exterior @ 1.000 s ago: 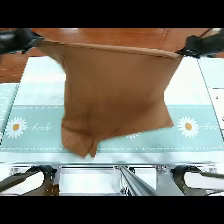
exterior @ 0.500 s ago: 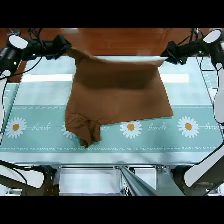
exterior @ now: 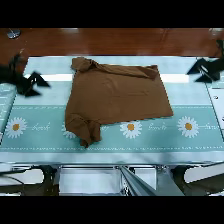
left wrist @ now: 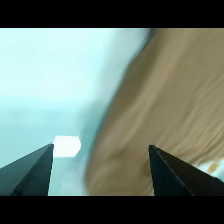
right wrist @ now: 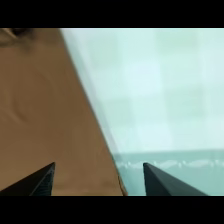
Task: Fold the shirts.
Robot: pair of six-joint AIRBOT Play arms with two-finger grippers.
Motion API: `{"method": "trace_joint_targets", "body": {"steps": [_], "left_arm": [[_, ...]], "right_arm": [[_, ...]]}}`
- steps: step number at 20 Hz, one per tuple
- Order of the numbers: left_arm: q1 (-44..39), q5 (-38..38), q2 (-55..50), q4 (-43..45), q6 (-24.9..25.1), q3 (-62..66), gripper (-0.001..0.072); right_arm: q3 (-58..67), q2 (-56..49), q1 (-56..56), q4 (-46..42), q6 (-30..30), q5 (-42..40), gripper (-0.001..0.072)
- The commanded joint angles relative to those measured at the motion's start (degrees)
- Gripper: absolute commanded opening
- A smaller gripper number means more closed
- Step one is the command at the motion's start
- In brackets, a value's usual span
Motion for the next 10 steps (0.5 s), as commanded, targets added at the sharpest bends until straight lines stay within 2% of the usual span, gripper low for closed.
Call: {"method": "trace_joint_targets", "body": {"steps": [1, 3, 6, 8, 10], "left_arm": [[7.4, 8.4, 16.4, -1.0, 0.9, -30.0, 0.0700], [12.3, 11.8, 22.8, -12.4, 6.1, -43.2, 0.0700], [14.7, 15.0, 28.2, -28.6, 12.8, -55.1, 0.0700], [12.9, 15.7, 28.5, -32.9, 15.7, -58.1, 0.0700], [10.6, 18.9, 28.3, -33.5, 15.7, -59.4, 0.0700]], "right_arm": [[-30.2, 15.6, -3.5, 9.6, -5.5, -16.5, 0.0630], [-44.0, 22.3, -3.4, 16.3, -8.4, -22.8, 0.0628], [-52.6, 26.7, -3.4, 24.1, -13.4, -24.4, 0.0627], [-53.0, 27.3, -3.4, 24.5, -14.2, -22.8, 0.0627], [-53.0, 27.3, -3.4, 24.5, -14.4, -21.7, 0.0627]]}}
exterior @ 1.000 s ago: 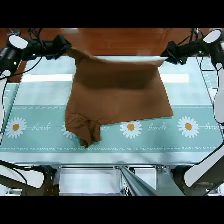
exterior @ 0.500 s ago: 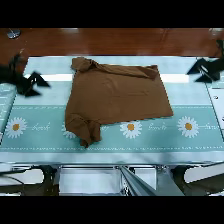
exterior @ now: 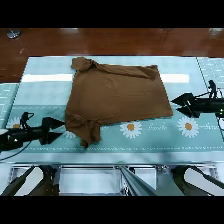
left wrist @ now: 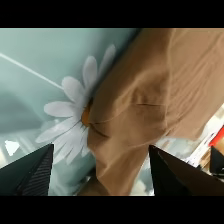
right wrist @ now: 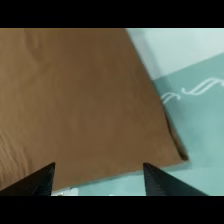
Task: Fold the shirts.
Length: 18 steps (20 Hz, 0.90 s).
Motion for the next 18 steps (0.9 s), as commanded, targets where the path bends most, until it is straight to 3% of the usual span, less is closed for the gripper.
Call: {"method": "trace_joint_targets", "body": {"steps": [1, 6, 7, 9, 11, 14, 16, 18], "left_arm": [[-2.7, 5.6, 1.8, -8.6, 3.4, -6.1, 0.0700], [-11.3, 18.4, 1.8, -14.4, 3.7, -6.2, 0.0695], [-12.8, 21.0, 1.8, -15.6, 3.6, -6.2, 0.0650], [-14.6, 25.0, 1.8, -17.0, 2.9, -6.0, 0.0399], [-14.6, 23.7, 1.8, -17.4, 5.9, -4.8, 0.0024], [-14.6, 19.3, 1.8, -17.4, 8.4, -1.5, 0.0024], [-14.6, 17.8, 1.8, -17.4, 9.8, 0.9, 0.0023], [-14.6, 17.1, 1.8, -17.4, 10.6, 2.4, 0.0023]], "right_arm": [[-3.5, 1.9, -0.2, 3.0, -2.3, 0.1, 0.0627], [-3.5, 1.9, -0.2, 3.0, -2.8, 1.8, 0.0627], [-3.5, 1.9, -0.2, 3.0, -2.8, 2.0, 0.0627], [-2.6, 1.9, -1.2, 2.4, -2.6, 2.6, 0.0627], [-0.7, 1.9, -4.7, 2.3, -2.3, 4.0, 0.0627], [-0.5, 1.9, -9.9, -8.0, -0.8, 8.2, 0.0627], [-4.0, 1.9, -9.4, -17.4, 4.4, 9.6, 0.0627], [-8.3, 1.8, -6.9, -16.5, 6.4, 5.8, 0.0627]]}}
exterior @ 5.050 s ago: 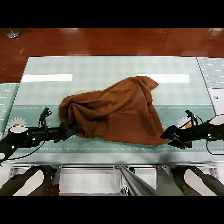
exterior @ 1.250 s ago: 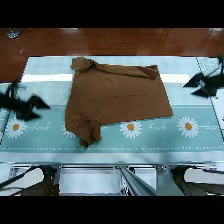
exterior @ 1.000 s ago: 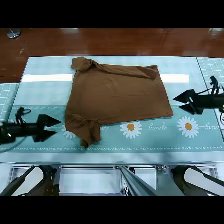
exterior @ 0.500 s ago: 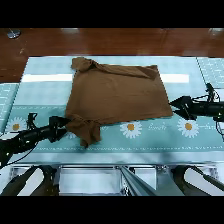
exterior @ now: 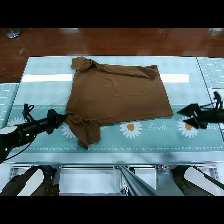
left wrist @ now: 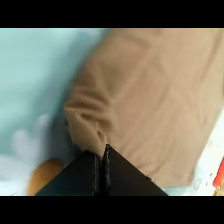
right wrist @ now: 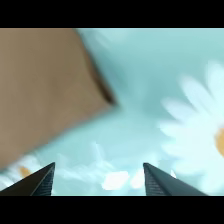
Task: Fold the shirts.
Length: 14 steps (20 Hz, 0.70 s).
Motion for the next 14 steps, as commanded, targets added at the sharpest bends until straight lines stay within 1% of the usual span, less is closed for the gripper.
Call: {"method": "trace_joint_targets", "body": {"steps": [1, 3, 5, 9, 12, 13, 14], "left_arm": [[-0.2, -2.0, 0.0, -0.4, 2.3, 2.6, 0.0023], [-0.2, -2.4, 0.0, -0.3, 2.3, 2.5, 0.0023], [-0.2, -2.9, 0.0, -0.3, 2.3, 2.5, 0.0024], [-0.2, -3.3, 0.0, -0.3, 2.3, 2.5, 0.0024], [-0.2, -3.3, 0.0, -0.4, 2.3, 2.5, 0.0023], [-0.2, -3.3, 0.0, -0.4, 2.3, 2.6, 0.0024], [-0.2, -3.4, 0.0, -0.4, 2.3, 2.8, 0.0024]], "right_arm": [[-4.3, -0.7, 3.0, -4.1, 3.7, -3.3, 0.0627], [-2.8, -3.8, 7.2, -2.1, 3.4, -6.5, 0.0627], [2.2, -8.0, 10.3, -2.1, 2.6, -8.1, 0.0627], [12.8, -15.9, 15.1, 2.8, 3.7, -8.0, 0.0627], [16.2, -20.4, 19.3, 2.5, 6.5, -7.9, 0.0616], [16.9, -21.7, 20.4, 2.5, 7.6, -7.4, 0.0516], [17.6, -22.2, 21.2, 2.5, 8.2, -7.0, 0.0226]]}}
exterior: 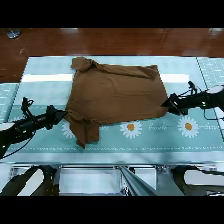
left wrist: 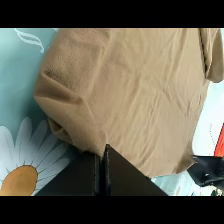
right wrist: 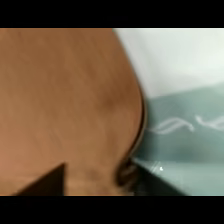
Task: Fold the shirts.
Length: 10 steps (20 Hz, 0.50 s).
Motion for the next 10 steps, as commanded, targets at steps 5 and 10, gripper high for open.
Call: {"method": "trace_joint_targets", "body": {"steps": [5, 10], "left_arm": [[0.5, -7.1, 0.4, 0.0, 0.1, 15.0, 0.0023], [0.5, -2.7, 0.6, 5.3, -2.9, 51.0, 0.0022]], "right_arm": [[19.5, -1.6, 4.4, -0.9, 2.1, 9.9, 0.0039], [53.9, 4.3, 4.1, -1.2, 5.0, 15.5, 0.0040]]}}
